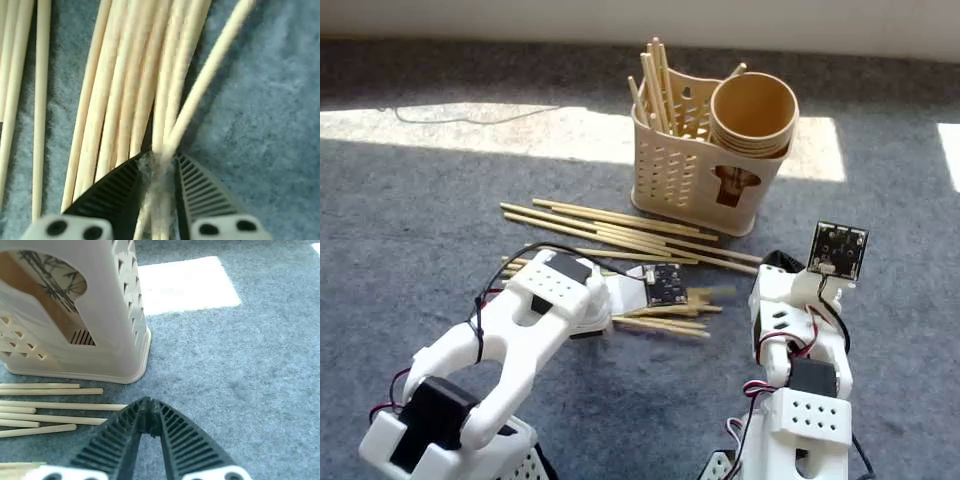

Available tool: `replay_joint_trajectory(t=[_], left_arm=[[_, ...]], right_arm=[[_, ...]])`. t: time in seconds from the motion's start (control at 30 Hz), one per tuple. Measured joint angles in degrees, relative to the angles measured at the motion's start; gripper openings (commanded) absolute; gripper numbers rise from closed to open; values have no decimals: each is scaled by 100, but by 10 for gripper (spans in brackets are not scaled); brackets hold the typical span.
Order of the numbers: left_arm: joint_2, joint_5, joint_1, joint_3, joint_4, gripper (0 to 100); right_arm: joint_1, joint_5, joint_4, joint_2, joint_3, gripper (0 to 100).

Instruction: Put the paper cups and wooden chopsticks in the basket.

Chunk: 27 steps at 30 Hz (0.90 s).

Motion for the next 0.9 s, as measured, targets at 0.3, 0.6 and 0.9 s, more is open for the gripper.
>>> replay_joint_trajectory(t=[0.3,0.6,0.9], left_arm=[[-484,35,-105,-9,686,5],[-1143,26,-369,-9,1292,5],[-1213,-62,-492,651,1292,119]], right_arm=[[0,0,0,0,0,10],[0,0,0,0,0,10],[0,0,0,0,0,10]])
